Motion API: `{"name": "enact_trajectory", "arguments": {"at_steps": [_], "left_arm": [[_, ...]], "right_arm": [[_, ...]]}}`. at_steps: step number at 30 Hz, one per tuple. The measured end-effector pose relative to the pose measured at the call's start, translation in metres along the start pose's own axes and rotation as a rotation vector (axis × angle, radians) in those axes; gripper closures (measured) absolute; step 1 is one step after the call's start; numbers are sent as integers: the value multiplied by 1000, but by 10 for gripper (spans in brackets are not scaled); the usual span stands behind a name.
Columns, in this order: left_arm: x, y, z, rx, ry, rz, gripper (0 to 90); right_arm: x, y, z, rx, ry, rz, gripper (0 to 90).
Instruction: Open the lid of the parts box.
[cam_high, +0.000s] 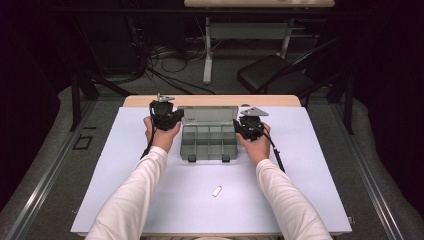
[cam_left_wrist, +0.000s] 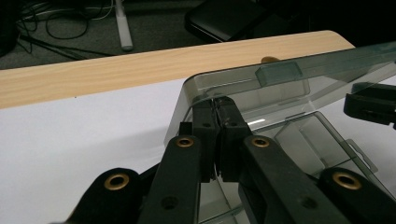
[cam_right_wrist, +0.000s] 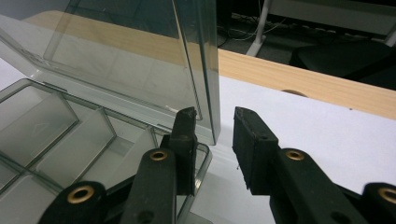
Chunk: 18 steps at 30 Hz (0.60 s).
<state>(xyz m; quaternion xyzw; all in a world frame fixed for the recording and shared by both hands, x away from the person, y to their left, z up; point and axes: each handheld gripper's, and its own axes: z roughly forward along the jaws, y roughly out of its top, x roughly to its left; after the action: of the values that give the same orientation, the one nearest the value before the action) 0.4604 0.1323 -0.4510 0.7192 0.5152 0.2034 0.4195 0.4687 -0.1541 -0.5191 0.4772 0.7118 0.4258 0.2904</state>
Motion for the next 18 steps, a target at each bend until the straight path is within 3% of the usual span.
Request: {"name": "enact_trajectory", "arguments": {"at_steps": [18], "left_arm": [[0, -1, 1, 4, 0, 1, 878]], "right_arm": [[-5, -6, 12, -17, 2, 58, 775]]}}
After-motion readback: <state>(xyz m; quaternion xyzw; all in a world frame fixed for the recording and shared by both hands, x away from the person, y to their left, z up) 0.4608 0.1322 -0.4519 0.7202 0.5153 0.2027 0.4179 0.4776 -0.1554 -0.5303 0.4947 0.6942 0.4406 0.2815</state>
